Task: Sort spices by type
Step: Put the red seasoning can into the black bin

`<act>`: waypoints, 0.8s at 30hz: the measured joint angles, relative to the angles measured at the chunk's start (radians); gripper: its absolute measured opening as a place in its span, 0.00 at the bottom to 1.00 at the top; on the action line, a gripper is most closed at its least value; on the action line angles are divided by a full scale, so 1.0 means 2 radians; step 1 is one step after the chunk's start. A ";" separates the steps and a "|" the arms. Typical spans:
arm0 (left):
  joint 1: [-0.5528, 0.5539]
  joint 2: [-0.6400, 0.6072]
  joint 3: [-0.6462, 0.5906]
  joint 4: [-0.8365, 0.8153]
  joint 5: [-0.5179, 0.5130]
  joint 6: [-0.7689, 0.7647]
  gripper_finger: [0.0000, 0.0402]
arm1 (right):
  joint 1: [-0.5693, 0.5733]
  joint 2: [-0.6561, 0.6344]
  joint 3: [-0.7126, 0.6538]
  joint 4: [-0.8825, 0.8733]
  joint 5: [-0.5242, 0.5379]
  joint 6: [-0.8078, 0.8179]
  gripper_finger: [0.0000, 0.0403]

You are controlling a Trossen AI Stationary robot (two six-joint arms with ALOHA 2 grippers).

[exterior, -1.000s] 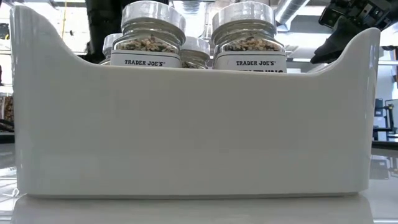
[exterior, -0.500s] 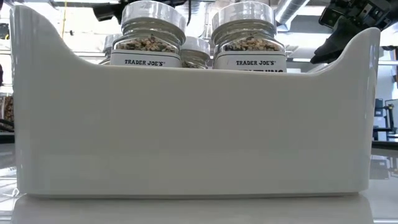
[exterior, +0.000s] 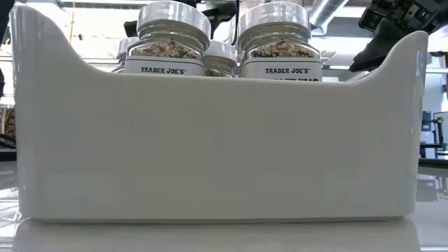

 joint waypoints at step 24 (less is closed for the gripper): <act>-0.001 0.045 -0.003 -0.002 0.039 -0.011 0.50 | 0.001 0.000 0.000 0.000 0.000 0.000 0.37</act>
